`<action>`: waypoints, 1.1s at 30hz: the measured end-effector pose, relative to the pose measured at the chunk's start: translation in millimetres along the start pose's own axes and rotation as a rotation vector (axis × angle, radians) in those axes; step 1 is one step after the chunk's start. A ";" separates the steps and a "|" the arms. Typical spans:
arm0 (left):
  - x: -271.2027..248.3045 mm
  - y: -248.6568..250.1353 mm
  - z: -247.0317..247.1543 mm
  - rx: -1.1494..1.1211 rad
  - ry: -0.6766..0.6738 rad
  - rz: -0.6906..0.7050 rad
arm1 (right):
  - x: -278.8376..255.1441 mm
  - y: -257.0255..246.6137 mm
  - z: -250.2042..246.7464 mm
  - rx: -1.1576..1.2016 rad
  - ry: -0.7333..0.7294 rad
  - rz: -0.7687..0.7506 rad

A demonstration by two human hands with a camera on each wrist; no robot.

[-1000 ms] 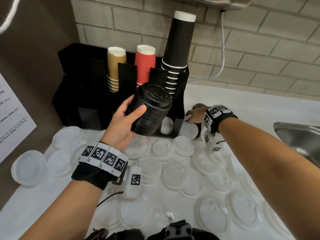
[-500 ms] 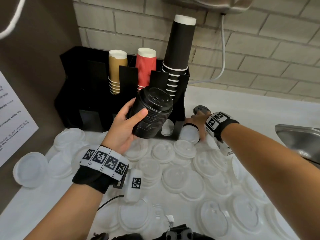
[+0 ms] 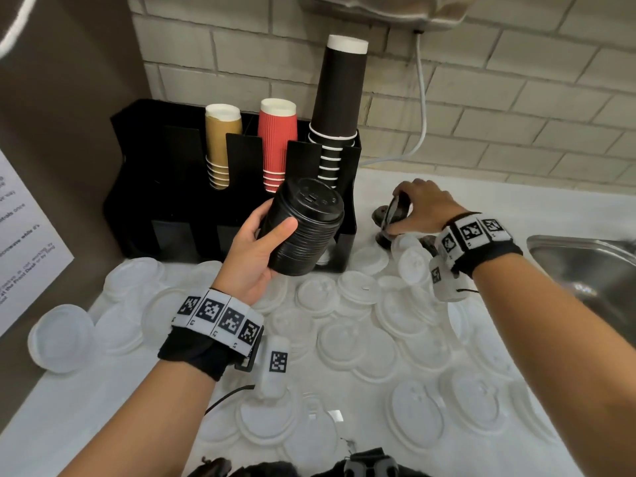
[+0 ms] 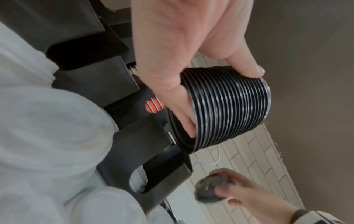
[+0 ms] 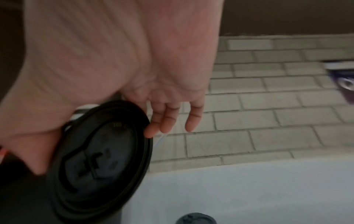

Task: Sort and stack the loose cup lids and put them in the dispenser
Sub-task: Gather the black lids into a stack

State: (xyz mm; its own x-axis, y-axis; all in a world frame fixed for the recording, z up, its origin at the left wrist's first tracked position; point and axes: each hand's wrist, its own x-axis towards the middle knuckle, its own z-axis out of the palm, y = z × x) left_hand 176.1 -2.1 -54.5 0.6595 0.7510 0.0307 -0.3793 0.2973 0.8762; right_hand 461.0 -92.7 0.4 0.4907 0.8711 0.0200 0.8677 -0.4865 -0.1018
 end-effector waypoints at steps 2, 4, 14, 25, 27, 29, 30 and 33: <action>-1.6 -3.3 4.4 -0.001 -0.005 -0.007 | -14.3 4.5 -3.3 0.415 0.186 0.016; -3.0 -6.7 10.1 -0.005 -0.017 -0.011 | -34.0 -5.4 -3.7 0.869 0.346 -0.005; -10.5 -14.5 34.5 -0.042 -0.109 -0.044 | -97.2 -73.5 12.3 1.273 0.181 -0.280; -8.8 -20.0 31.4 0.029 -0.205 -0.073 | -96.1 -60.0 -35.1 0.804 -0.044 -0.392; -8.3 -20.4 31.9 0.016 -0.193 -0.080 | -94.0 -59.1 -38.2 0.769 -0.061 -0.423; -7.7 -20.6 32.7 0.002 -0.184 -0.087 | -92.6 -59.2 -39.2 0.762 -0.049 -0.443; -7.3 -20.6 33.1 -0.004 -0.181 -0.091 | -92.0 -59.4 -39.2 0.758 -0.031 -0.449; -5.8 -20.0 33.9 -0.021 -0.169 -0.105 | -89.9 -59.9 -38.5 0.735 0.022 -0.469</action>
State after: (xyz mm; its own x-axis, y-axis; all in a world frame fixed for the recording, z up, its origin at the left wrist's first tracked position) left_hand 201.8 -32.4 -55.9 0.7951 0.6061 0.0214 -0.3149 0.3825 0.8686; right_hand 367.9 -144.5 43.0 0.1038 0.9655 0.2389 0.7136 0.0950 -0.6940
